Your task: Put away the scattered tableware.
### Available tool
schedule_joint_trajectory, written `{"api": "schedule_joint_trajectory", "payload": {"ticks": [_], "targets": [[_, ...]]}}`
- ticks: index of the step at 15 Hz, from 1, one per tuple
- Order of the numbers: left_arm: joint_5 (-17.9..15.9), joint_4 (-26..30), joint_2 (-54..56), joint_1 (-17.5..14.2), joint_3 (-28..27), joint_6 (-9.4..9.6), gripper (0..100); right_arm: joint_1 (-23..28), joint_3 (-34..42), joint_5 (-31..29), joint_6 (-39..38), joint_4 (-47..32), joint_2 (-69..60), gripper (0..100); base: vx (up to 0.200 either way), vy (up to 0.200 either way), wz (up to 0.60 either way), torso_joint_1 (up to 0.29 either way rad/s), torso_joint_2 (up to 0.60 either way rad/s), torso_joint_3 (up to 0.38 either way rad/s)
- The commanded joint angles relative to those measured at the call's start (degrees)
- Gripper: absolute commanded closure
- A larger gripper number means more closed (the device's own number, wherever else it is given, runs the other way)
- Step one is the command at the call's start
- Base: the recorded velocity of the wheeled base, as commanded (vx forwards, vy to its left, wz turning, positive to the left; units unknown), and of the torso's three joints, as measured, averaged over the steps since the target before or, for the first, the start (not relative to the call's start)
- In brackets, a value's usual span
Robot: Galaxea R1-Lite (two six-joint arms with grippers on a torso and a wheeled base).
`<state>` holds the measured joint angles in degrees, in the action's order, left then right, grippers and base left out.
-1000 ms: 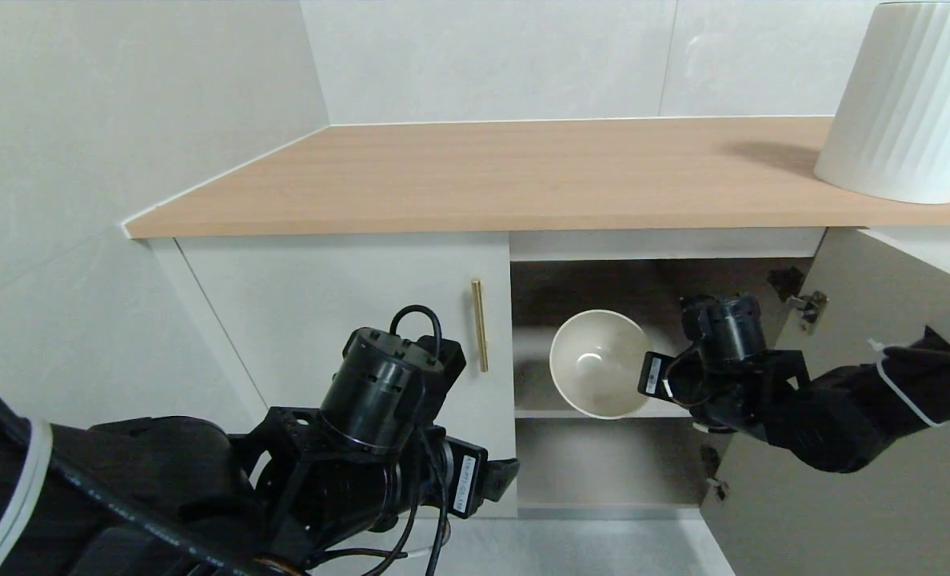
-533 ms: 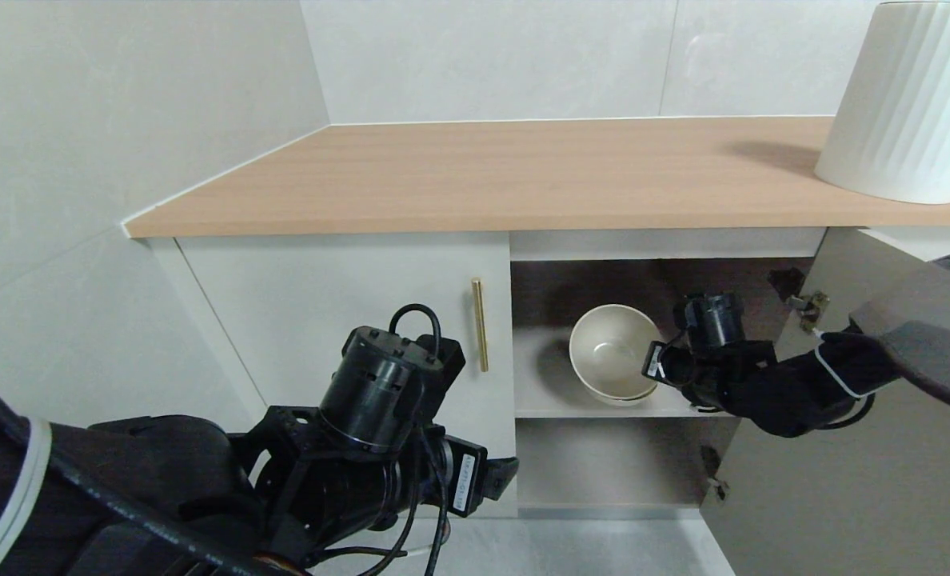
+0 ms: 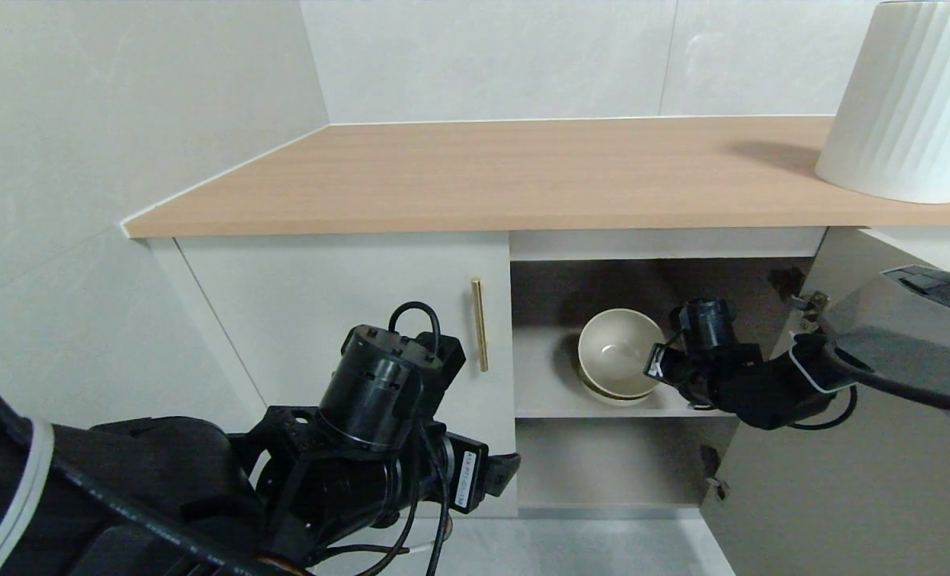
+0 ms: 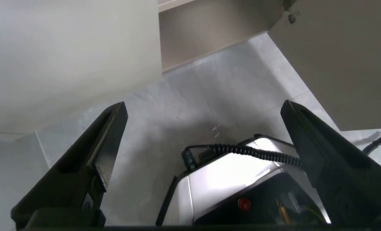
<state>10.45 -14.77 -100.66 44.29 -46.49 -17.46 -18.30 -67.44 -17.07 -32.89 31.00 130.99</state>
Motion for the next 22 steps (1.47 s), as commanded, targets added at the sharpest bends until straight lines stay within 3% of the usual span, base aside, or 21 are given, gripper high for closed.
{"api": "schedule_joint_trajectory", "payload": {"ticks": [1, 9, 10, 17, 18, 22], "targets": [[0.0, 0.0, -0.2, 0.0, 0.0, -0.03, 0, -0.1, -0.1, 0.0, -0.1, 0.1, 1.0, 100, 0.0, 0.0, 0.0, 0.0, 0.0, 0.0], [0.0, 0.0, -0.2, -0.2, 0.0, -0.03, 0, 0.3, -0.9, -0.1, -1.2, -0.1, 1.6, 100, 0.0, 0.0, 0.0, 0.0, 0.0, 0.0], [0.1, 0.0, -0.2, -0.2, 0.0, -0.03, 0, 0.3, -0.9, -0.1, -1.2, -0.1, 1.7, 0, 0.0, 0.0, 0.0, 0.0, 0.0, 0.0], [0.1, -0.2, 0.3, -0.6, 0.0, -0.21, 0, 0.3, -0.1, 0.0, -1.1, -0.3, 0.8, 0, 0.0, 0.0, 0.0, 0.0, 0.0, 0.0], [0.1, -0.5, 0.9, -1.0, -0.1, -0.91, 0, 0.3, 1.2, 0.2, -1.1, -0.6, -0.6, 0, 0.0, 0.0, 0.0, 0.0, 0.0, 0.0], [1.2, 0.9, 12.2, -7.2, 0.7, -0.91, 0, -3.3, 11.9, 3.4, -0.2, -13.6, -16.7, 0, 0.0, 0.0, 0.0, 0.0, 0.0, 0.0]]}}
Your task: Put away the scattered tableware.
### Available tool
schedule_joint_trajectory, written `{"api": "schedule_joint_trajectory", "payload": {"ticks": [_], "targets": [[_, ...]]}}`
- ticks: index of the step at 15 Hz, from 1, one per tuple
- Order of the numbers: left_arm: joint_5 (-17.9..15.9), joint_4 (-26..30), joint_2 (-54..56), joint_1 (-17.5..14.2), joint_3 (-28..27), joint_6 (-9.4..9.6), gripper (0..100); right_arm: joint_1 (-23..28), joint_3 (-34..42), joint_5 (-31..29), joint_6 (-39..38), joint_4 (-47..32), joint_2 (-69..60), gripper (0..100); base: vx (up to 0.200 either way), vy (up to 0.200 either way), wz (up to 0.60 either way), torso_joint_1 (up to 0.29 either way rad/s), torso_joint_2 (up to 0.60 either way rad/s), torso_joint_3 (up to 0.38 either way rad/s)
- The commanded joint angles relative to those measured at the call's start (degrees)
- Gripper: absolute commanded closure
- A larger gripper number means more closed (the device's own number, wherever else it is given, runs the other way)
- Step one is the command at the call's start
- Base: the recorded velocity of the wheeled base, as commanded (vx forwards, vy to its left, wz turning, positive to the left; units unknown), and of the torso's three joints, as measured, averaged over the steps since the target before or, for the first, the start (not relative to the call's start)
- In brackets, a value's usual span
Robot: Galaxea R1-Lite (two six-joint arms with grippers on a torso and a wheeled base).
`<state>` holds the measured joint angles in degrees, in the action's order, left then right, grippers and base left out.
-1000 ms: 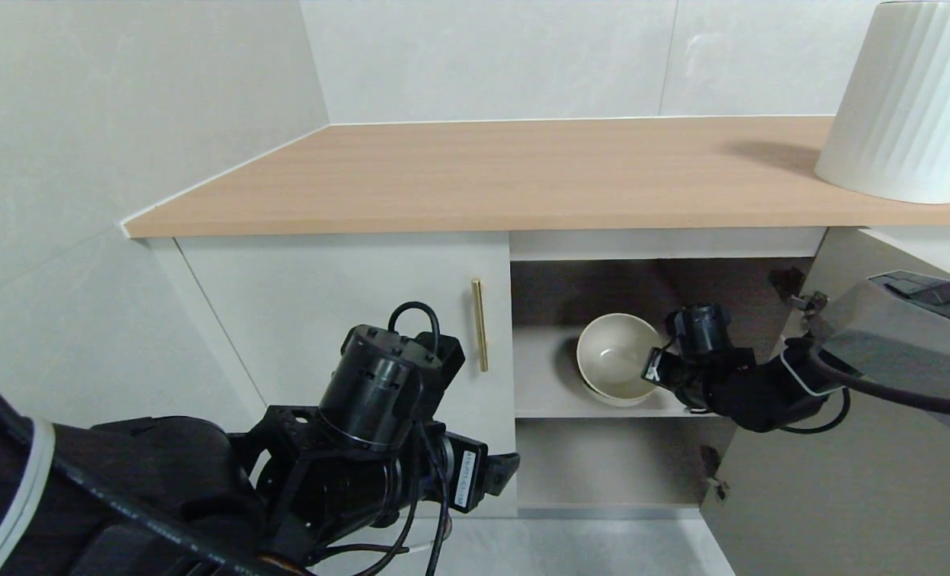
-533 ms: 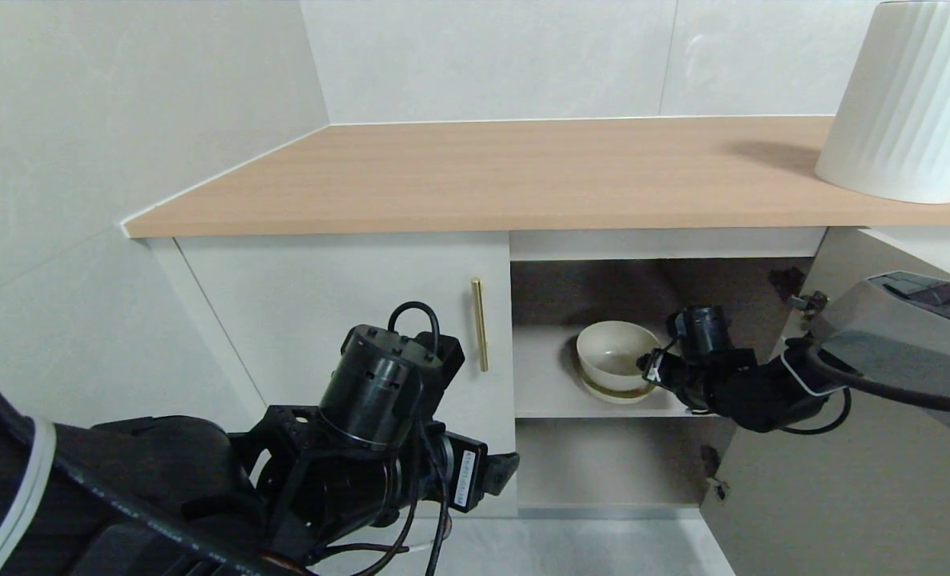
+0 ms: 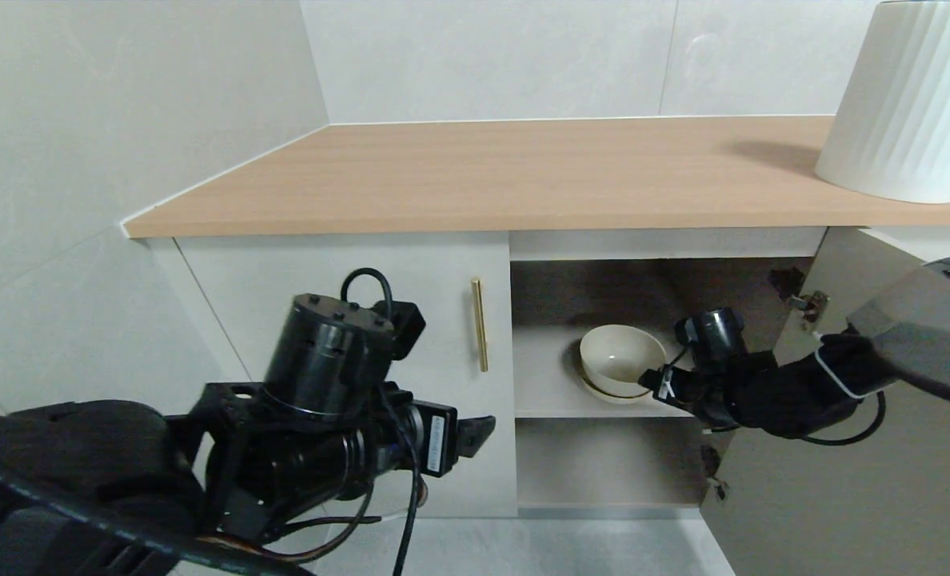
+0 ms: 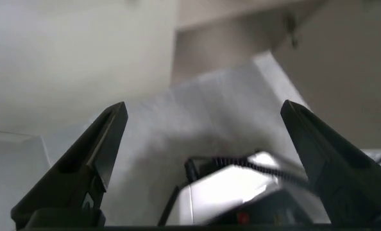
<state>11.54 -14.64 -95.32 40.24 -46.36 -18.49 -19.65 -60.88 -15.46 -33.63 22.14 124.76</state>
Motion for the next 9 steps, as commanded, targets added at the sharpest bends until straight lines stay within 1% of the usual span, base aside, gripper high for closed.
{"api": "schedule_joint_trajectory", "payload": {"ticks": [1, 2, 3, 4, 5, 6, 8, 9], "targets": [[-0.1, 1.7, 9.4, -4.7, 0.7, 0.48, 0, -2.5, 6.6, 3.1, 1.4, -6.4, -14.0, 0, 0.0, 0.0, 0.0, 0.0, 0.0, 0.0], [-0.3, 3.3, 13.0, -6.8, 0.9, 1.0, 0, -2.8, 8.1, 4.3, 2.6, -8.9, -18.8, 0, 0.0, 0.0, 0.0, 0.0, 0.0, 0.0], [-2.1, 6.7, 18.5, -9.5, 1.4, 1.0, 0, -3.7, 11.1, 5.9, 3.9, -13.7, -26.4, 0, 0.0, 0.0, 0.0, 0.0, 0.0, 0.0], [-4.9, 8.7, 22.9, -10.3, 2.7, 0.74, 0, -4.0, 13.2, 7.7, 5.3, -17.5, -32.9, 0, 0.0, 0.0, 0.0, 0.0, 0.0, 0.0], [-6.3, 9.5, 25.8, -10.4, 3.8, 0.56, 0, -4.0, 14.0, 9.1, 5.8, -19.9, -37.0, 0, 0.0, 0.0, 0.0, 0.0, 0.0, 0.0], [-6.5, 9.9, 28.3, -10.4, 5.4, -0.14, 0, -4.0, 14.4, 9.5, 5.9, -22.8, -41.0, 0, 0.0, 0.0, 0.0, 0.0, 0.0, 0.0], [-6.6, 10.0, 31.2, -10.5, 7.8, -0.84, 0, -4.0, 14.6, 10.2, 6.3, -28.5, -45.7, 0, 0.0, 0.0, 0.0, 0.0, 0.0, 0.0], [-6.6, 10.0, 32.5, -11.9, 9.6, -0.84, 0, -4.1, 15.9, 10.4, 7.4, -30.8, -48.0, 0, 0.0, 0.0, 0.0, 0.0, 0.0, 0.0]]}}
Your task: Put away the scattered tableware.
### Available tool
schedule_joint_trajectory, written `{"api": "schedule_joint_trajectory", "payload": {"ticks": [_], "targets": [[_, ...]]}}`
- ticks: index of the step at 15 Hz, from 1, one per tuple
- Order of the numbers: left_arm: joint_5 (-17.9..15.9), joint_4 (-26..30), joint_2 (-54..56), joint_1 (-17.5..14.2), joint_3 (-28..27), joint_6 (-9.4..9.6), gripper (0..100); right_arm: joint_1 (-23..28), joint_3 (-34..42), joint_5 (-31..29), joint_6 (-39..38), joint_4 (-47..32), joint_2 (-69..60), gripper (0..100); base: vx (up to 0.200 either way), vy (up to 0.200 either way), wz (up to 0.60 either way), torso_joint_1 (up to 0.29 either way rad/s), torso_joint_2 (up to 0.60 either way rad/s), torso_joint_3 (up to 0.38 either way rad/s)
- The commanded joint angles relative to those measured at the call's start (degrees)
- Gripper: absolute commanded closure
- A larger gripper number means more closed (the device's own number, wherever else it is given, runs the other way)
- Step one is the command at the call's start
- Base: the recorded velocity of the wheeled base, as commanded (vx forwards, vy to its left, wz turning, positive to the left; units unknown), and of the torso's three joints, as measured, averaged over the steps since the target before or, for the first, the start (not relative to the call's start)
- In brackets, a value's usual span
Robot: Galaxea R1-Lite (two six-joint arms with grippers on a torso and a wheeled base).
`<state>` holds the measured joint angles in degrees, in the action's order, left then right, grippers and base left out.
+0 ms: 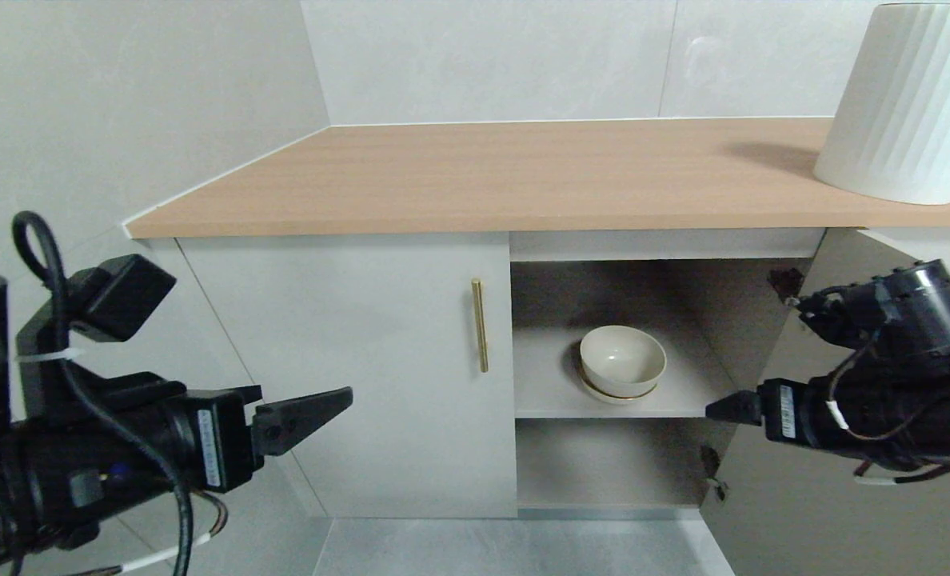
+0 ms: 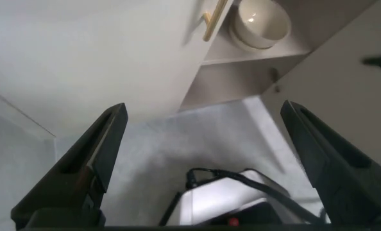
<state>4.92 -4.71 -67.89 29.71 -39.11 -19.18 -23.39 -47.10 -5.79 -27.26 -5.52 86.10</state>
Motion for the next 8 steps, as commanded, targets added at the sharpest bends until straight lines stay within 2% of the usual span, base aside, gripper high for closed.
{"api": "schedule_joint_trajectory", "payload": {"ticks": [1, 5, 8], "targets": [[-0.1, 0.0, 5.2, -2.4, 3.4, -0.16, 0, -1.4, 3.0, 0.4, 2.3, -3.3, -10.8, 0, 0.0, 0.0, 0.0, 0.0, 0.0, 0.0], [-0.1, 0.0, 4.1, -2.5, 3.7, -0.16, 0, -8.7, 3.4, -3.0, 2.9, -6.7, -16.9, 0, 0.0, 0.0, 0.0, 0.0, 0.0, 0.0], [0.0, 0.0, 2.6, -2.5, 4.2, -0.42, 0, -9.2, 3.9, -3.4, 3.0, -7.4, -16.4, 0, -0.2, 0.0, 0.0, 0.004, 0.0, 0.001]]}}
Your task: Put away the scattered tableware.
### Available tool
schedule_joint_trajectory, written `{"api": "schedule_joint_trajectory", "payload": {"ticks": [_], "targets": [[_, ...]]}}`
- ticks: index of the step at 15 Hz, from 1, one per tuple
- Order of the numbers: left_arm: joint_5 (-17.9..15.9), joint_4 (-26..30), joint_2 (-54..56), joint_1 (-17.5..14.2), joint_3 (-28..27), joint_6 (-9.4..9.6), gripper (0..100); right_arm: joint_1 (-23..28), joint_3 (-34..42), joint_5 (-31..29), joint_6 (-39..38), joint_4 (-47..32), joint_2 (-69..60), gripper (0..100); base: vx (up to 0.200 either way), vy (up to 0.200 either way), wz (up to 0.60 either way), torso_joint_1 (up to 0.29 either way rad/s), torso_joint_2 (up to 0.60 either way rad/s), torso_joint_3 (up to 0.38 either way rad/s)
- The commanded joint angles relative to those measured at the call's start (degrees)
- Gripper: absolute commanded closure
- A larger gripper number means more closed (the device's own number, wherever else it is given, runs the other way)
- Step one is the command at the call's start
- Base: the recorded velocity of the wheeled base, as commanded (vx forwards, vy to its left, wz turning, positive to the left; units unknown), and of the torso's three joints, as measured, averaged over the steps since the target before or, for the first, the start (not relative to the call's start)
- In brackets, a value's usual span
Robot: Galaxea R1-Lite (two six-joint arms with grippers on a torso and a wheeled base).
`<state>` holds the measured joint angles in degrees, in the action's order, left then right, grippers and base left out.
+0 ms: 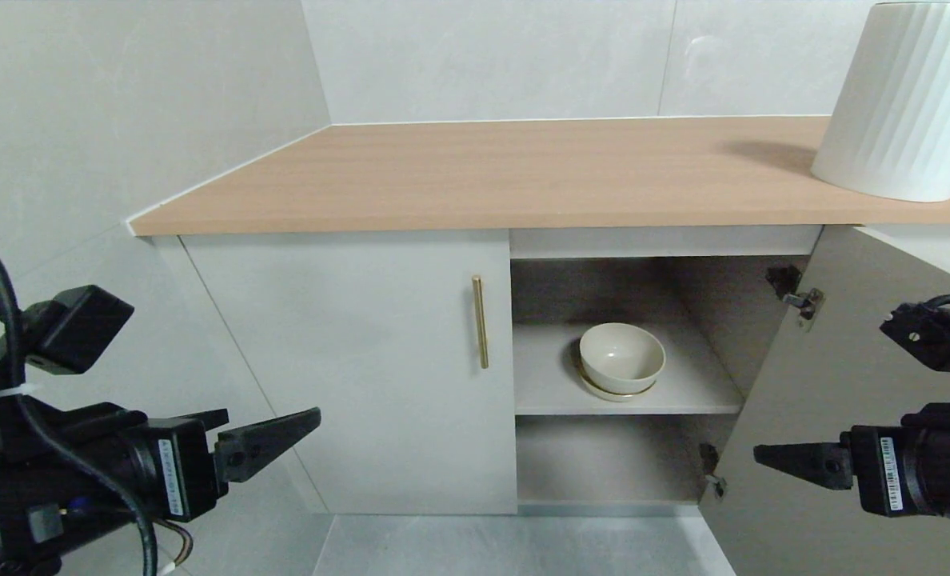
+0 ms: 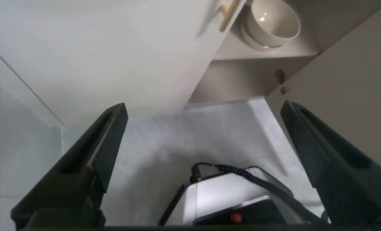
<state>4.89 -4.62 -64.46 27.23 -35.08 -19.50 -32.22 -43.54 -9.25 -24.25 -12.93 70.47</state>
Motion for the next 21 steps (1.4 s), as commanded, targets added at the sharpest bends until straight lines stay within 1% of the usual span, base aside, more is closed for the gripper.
{"api": "schedule_joint_trajectory", "payload": {"ticks": [1, 12, 21], "targets": [[-0.1, 0.0, -0.8, 0.0, 0.5, -0.01, 0, -0.4, 0.7, -0.1, 0.1, 0.0, -0.8, 0, -0.2, 0.0, 0.0, 0.022, 0.0, -0.002], [0.1, 0.0, -0.3, 0.0, 0.2, -0.01, 0, -0.4, 1.9, 0.0, 0.0, -0.2, -0.2, 0, -0.2, 0.0, 0.0, 0.003, 0.0, 0.002], [0.2, -0.1, 0.2, -0.1, 0.2, 0.08, 0, -0.4, 2.6, -0.1, 0.0, -1.0, -3.4, 0, 0.0, 0.0, 0.0, 0.0, 0.0, 0.0]]}}
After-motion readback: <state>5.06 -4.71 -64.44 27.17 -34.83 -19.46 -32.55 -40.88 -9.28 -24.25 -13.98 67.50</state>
